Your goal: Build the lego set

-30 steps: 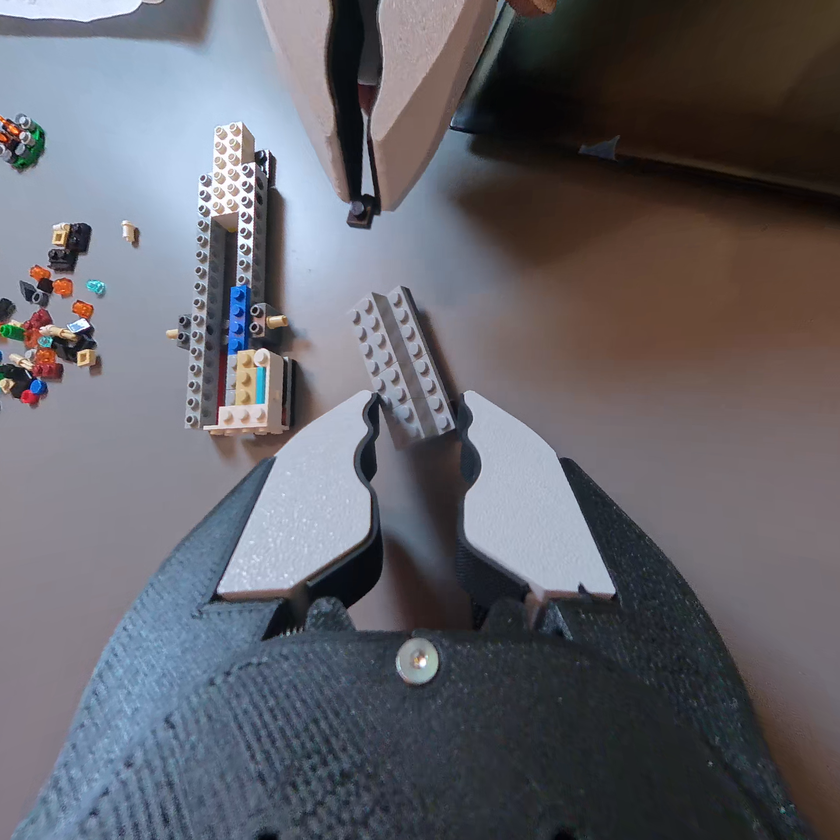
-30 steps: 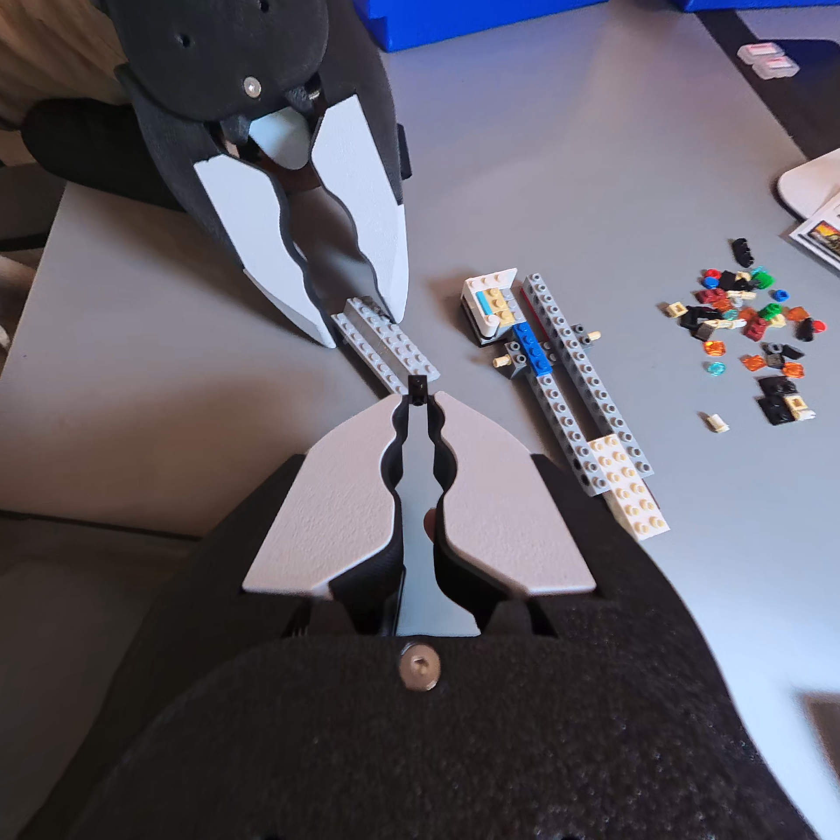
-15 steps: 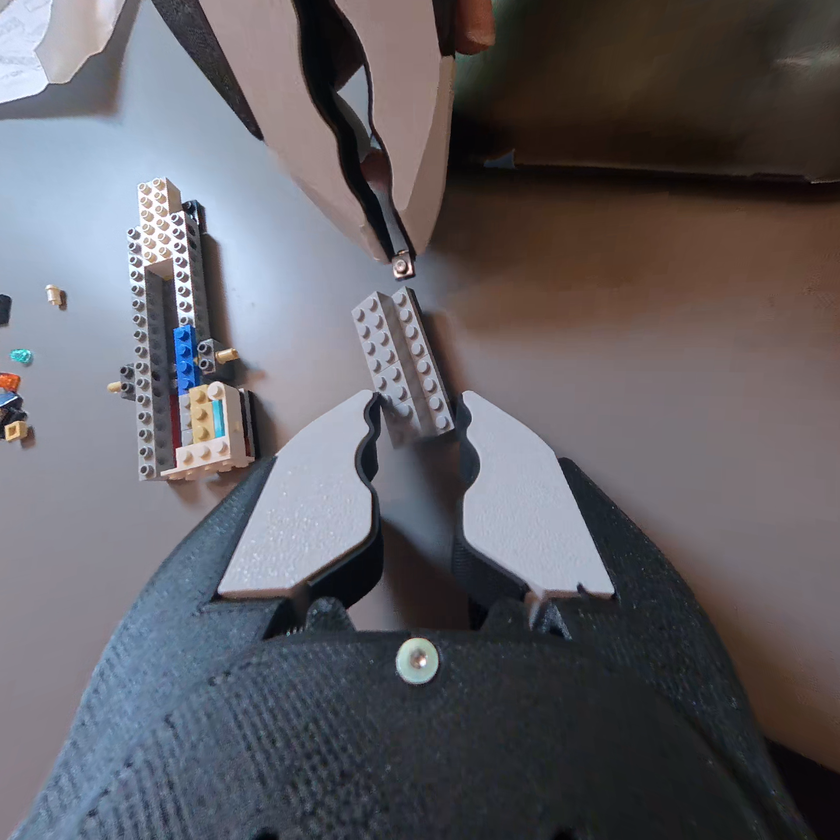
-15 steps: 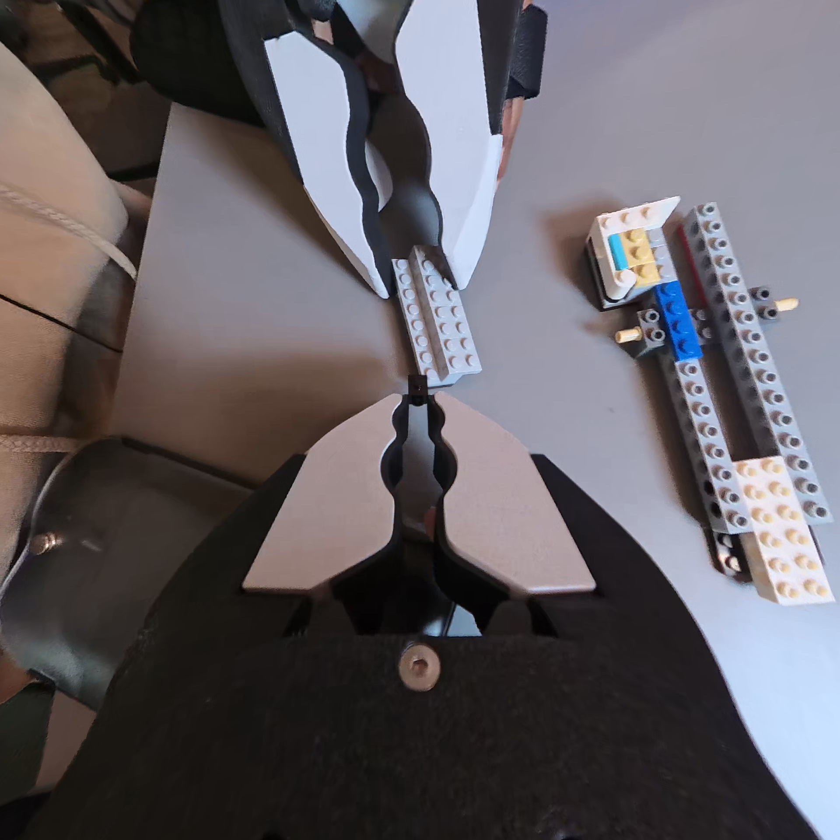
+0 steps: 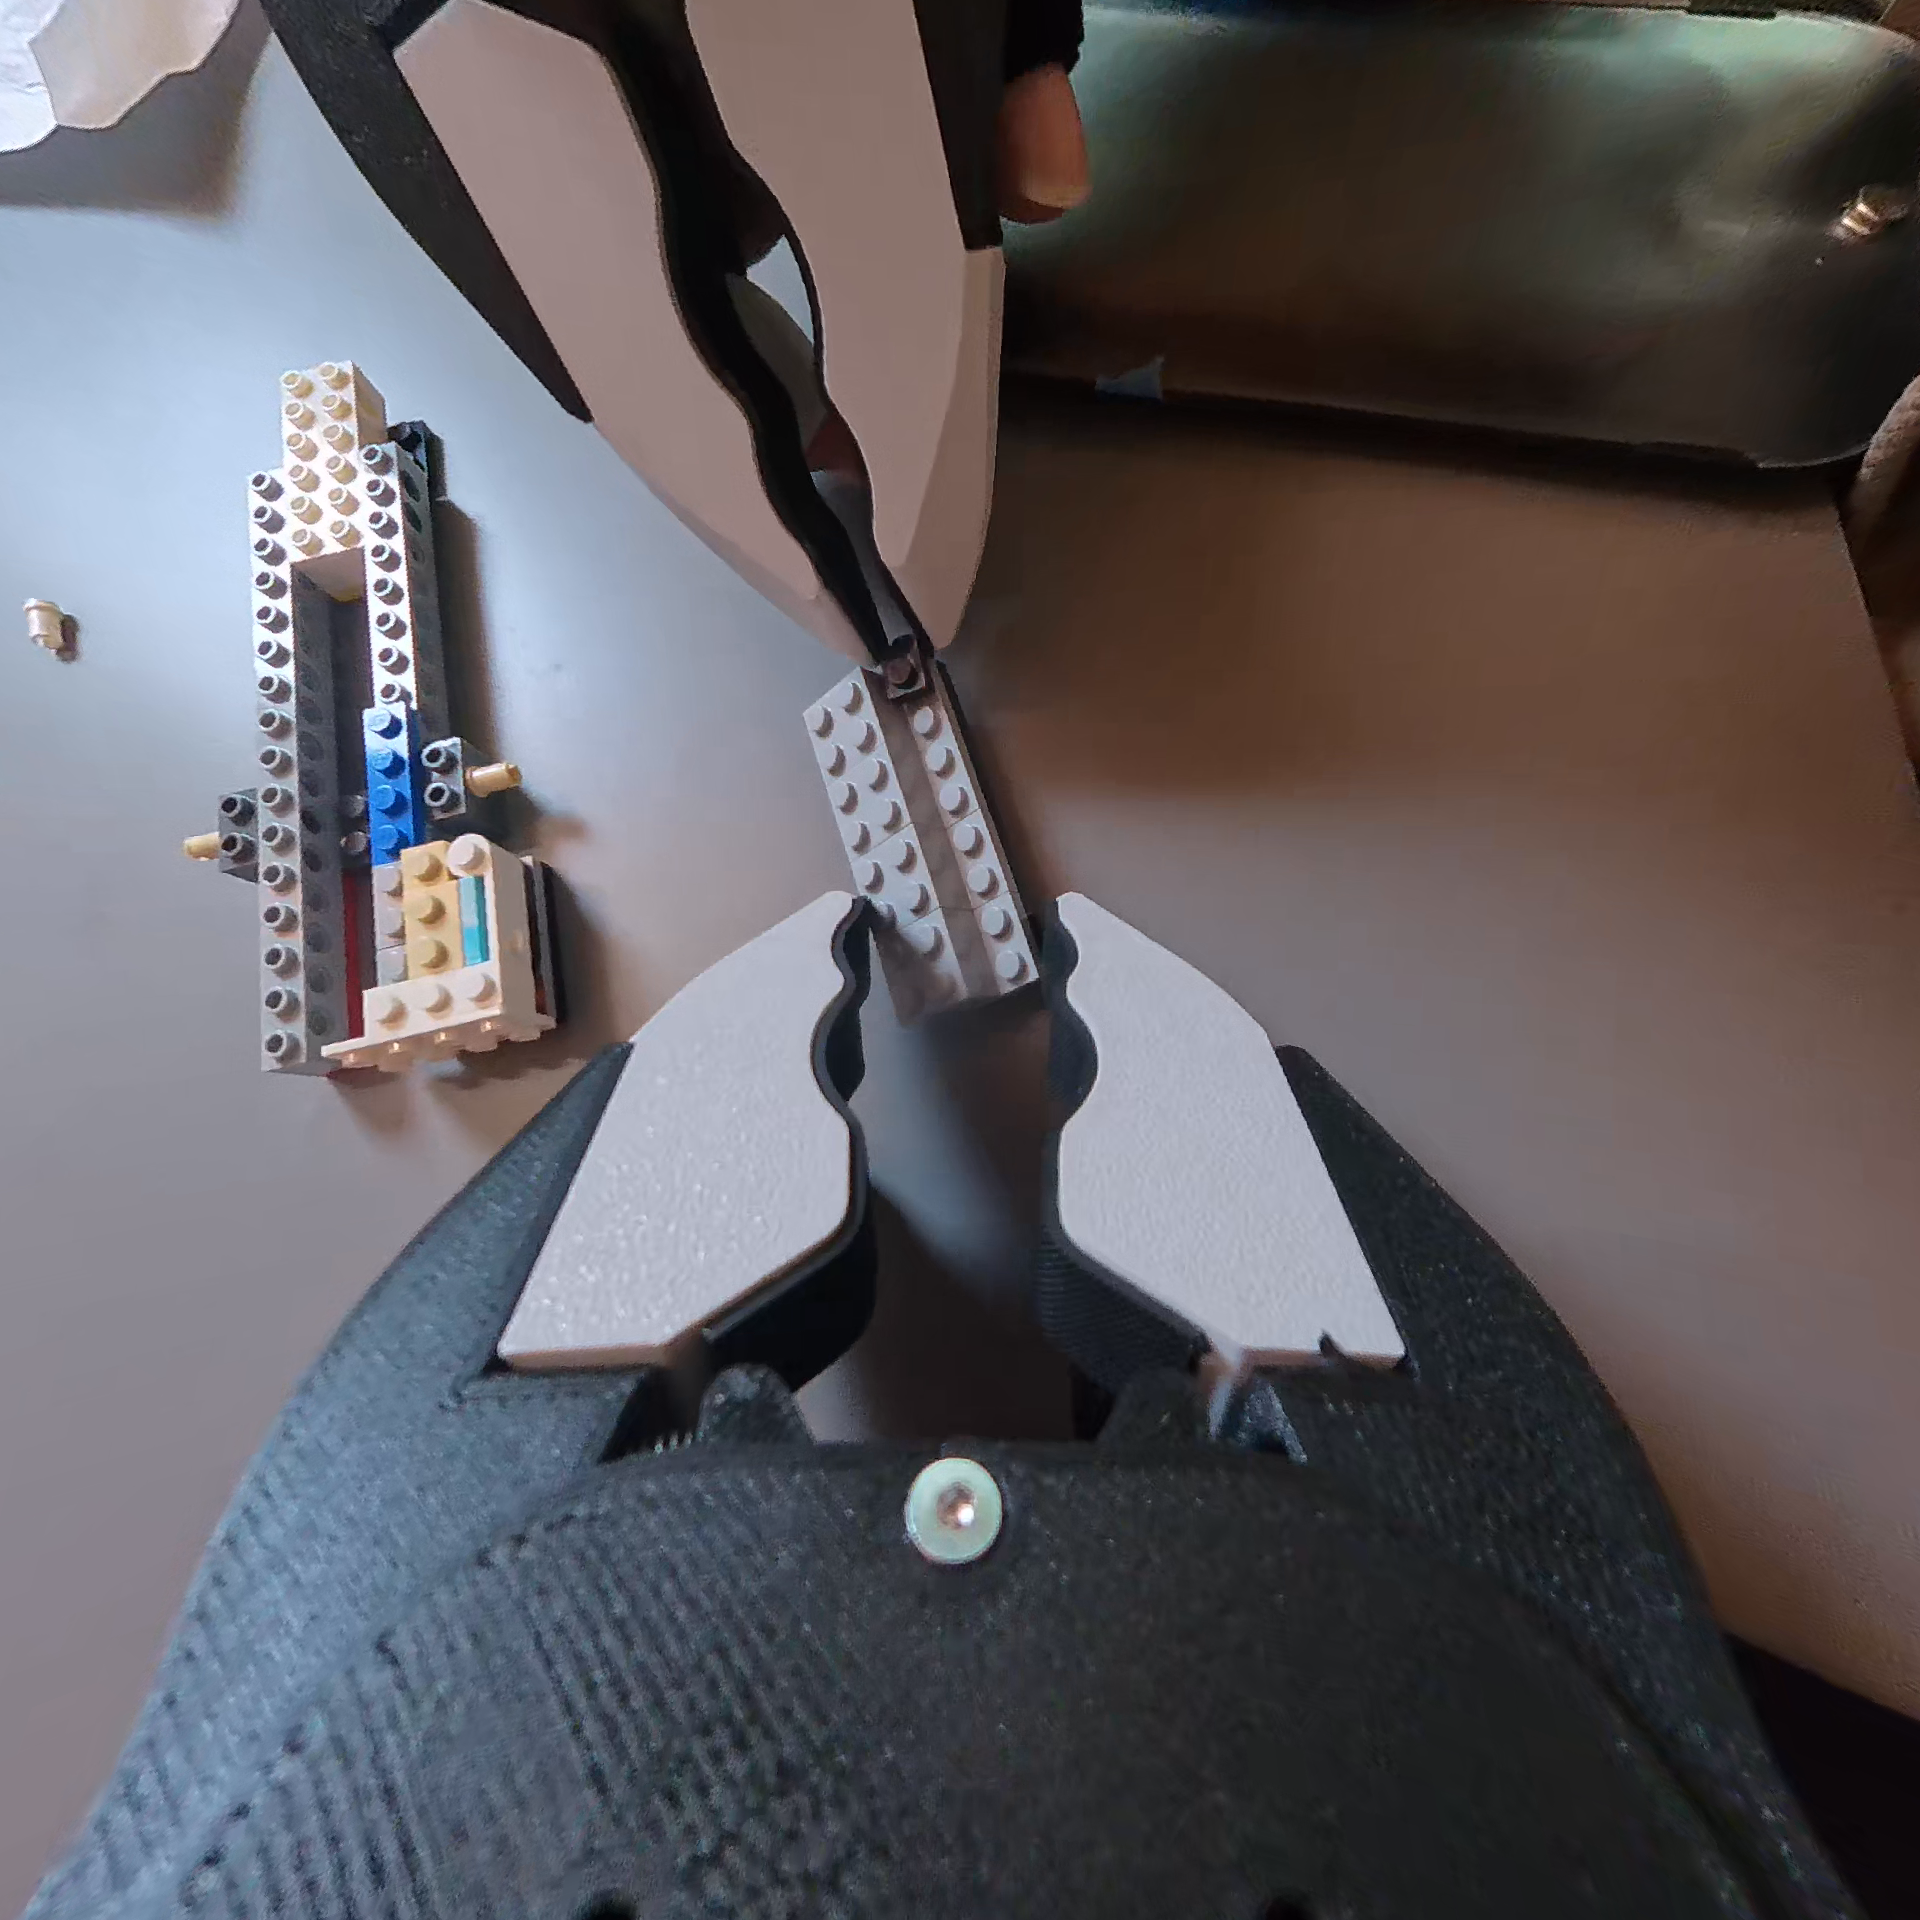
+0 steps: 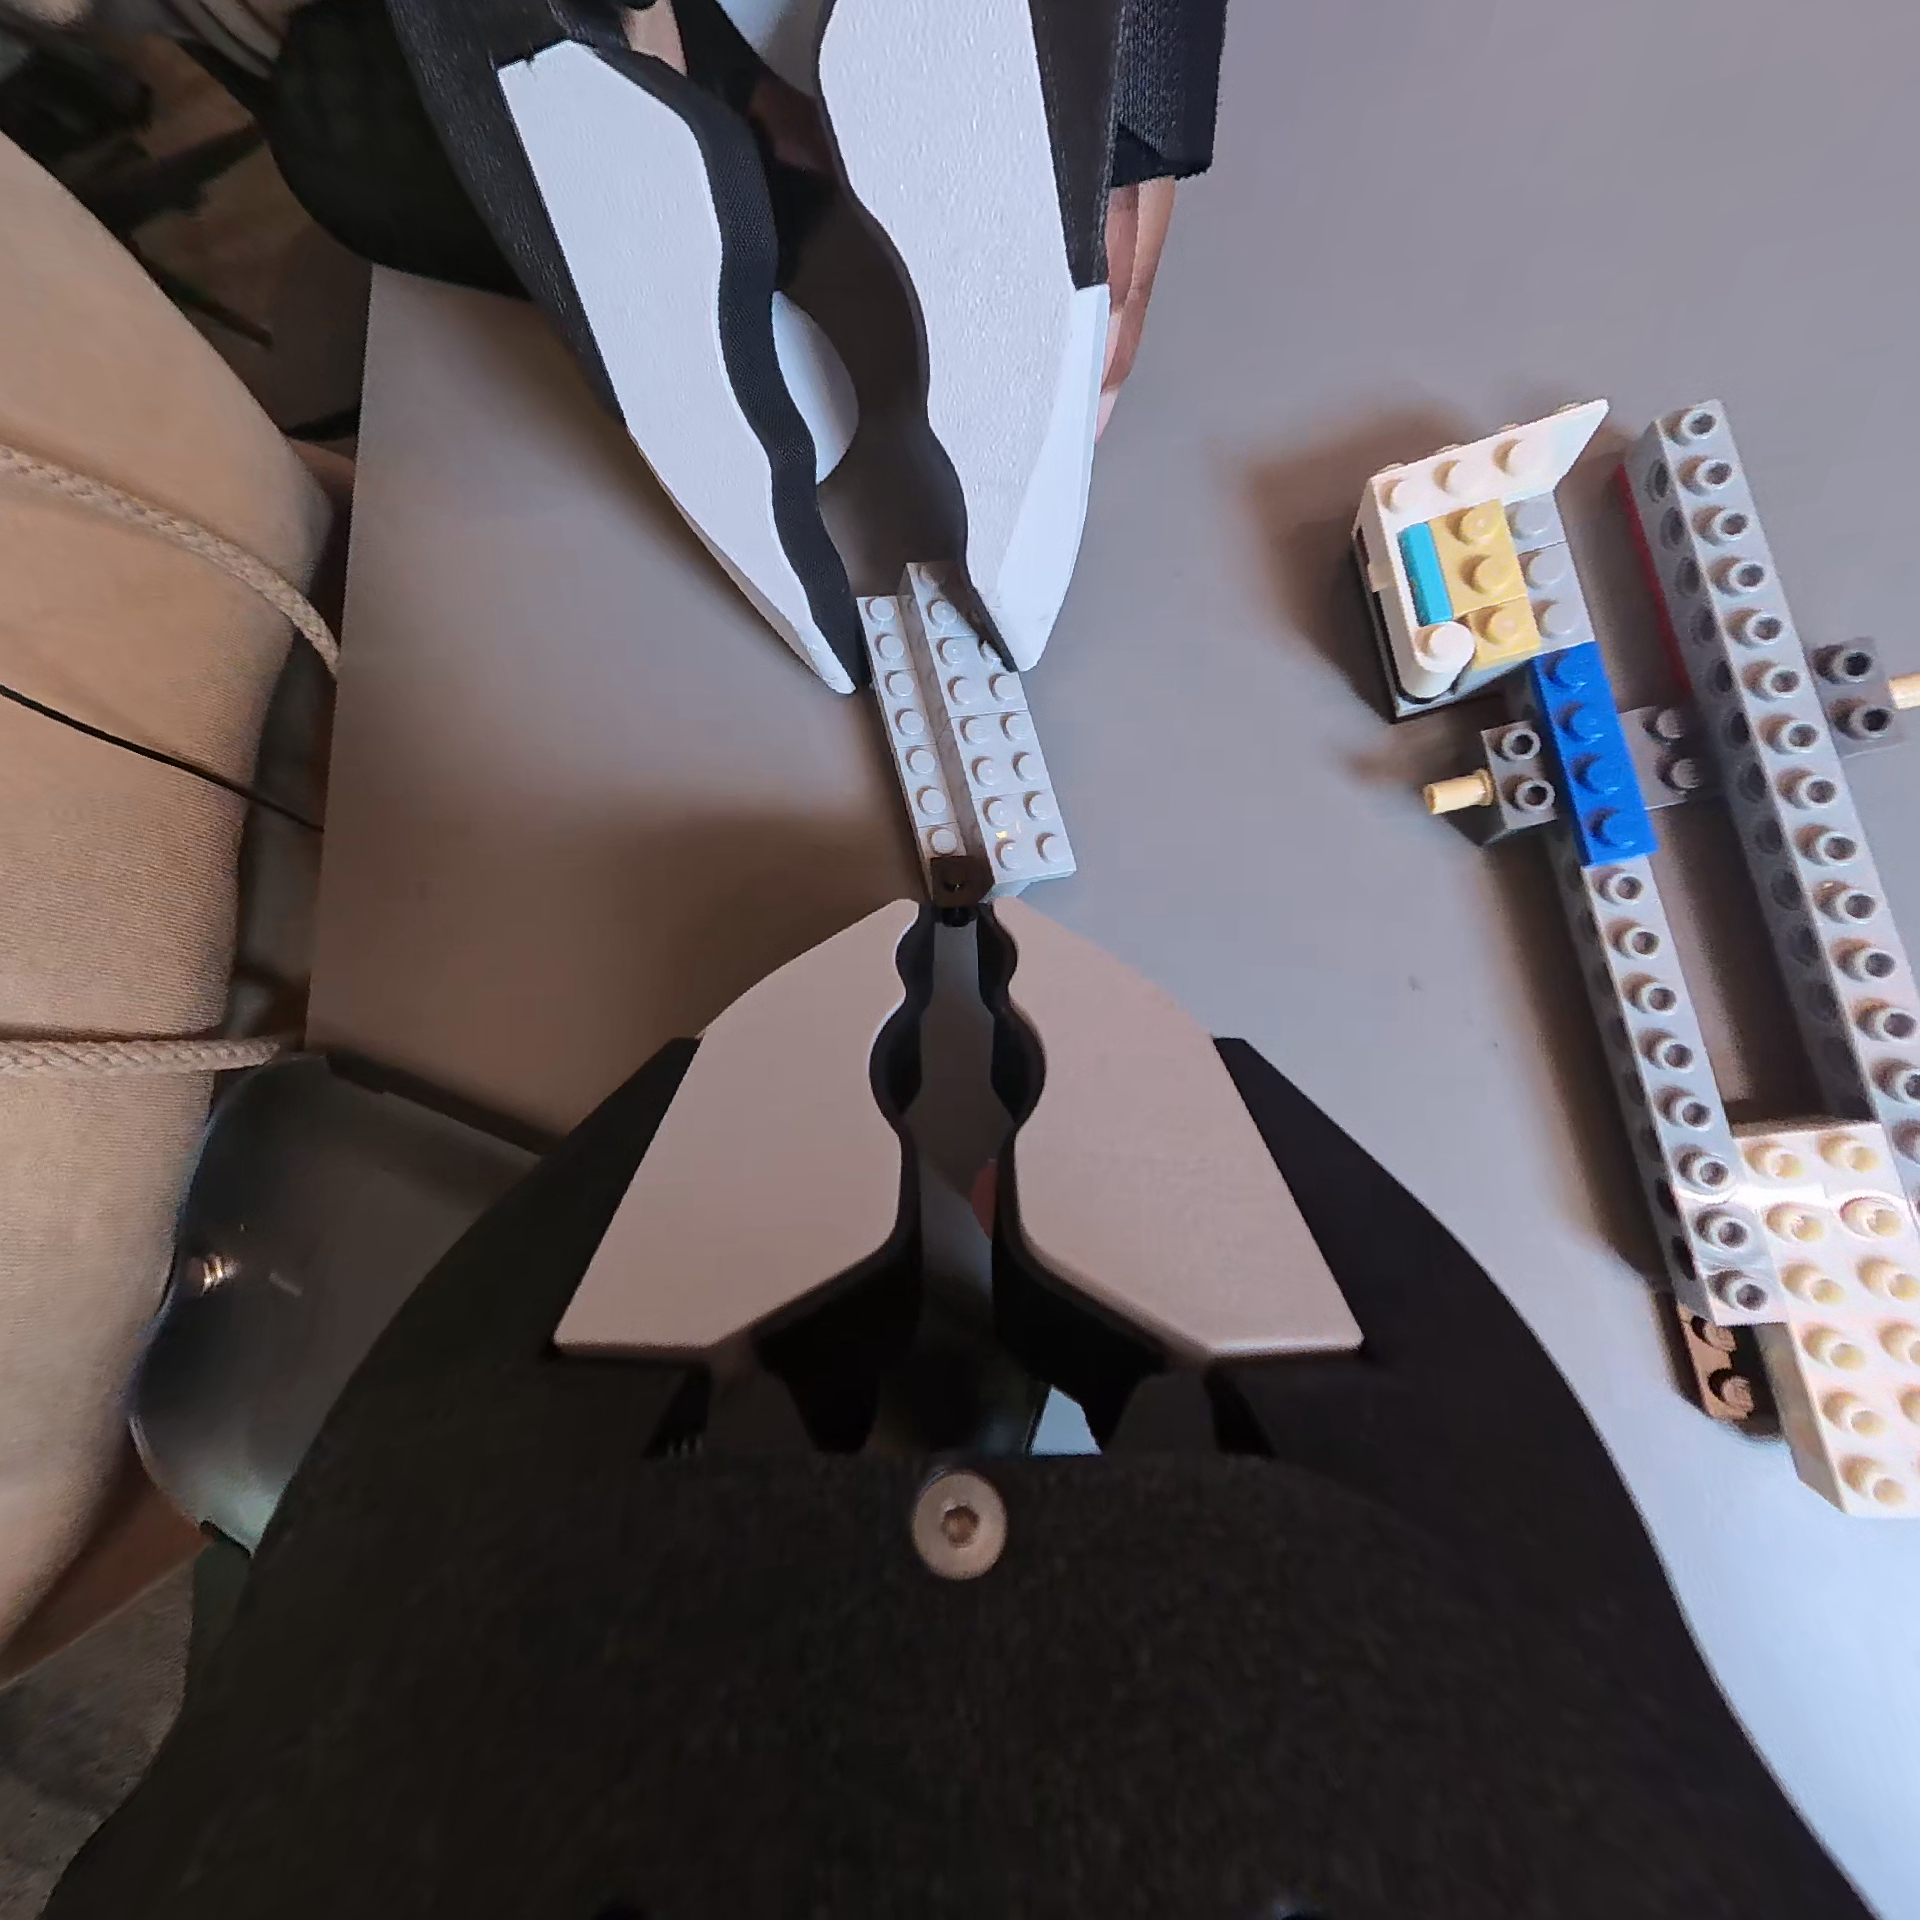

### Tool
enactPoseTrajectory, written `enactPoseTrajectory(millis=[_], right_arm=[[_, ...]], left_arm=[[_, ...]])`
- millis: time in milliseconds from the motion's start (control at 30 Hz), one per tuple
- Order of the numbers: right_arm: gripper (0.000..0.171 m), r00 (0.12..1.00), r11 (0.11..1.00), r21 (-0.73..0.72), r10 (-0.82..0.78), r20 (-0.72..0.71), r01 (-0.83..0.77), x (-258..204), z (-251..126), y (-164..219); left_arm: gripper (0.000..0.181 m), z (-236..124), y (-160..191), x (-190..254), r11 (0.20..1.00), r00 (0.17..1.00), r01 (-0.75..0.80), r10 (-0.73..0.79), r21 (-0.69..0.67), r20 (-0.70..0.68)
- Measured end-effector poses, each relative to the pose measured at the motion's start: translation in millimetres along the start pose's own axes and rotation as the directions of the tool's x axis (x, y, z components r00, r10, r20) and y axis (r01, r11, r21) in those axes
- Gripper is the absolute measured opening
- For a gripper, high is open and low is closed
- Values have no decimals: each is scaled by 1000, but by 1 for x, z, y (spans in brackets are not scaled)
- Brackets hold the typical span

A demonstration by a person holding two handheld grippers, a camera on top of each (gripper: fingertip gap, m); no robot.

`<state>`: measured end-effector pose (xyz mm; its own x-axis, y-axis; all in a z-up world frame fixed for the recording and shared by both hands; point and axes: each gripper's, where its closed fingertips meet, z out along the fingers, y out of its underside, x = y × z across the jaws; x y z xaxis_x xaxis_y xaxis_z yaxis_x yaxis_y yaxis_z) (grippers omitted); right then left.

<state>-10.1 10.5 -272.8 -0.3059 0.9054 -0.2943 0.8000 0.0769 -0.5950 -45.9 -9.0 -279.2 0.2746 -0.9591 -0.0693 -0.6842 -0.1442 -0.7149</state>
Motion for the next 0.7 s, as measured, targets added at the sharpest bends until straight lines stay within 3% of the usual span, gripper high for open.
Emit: enactPoseTrajectory(millis=[700], right_arm=[[10, 1000, 1000, -2, -6, -9, 6, 1, 1, 1]], left_arm=[[32, 0, 0, -1, 1000, 1000, 15, -15, 15, -9]])
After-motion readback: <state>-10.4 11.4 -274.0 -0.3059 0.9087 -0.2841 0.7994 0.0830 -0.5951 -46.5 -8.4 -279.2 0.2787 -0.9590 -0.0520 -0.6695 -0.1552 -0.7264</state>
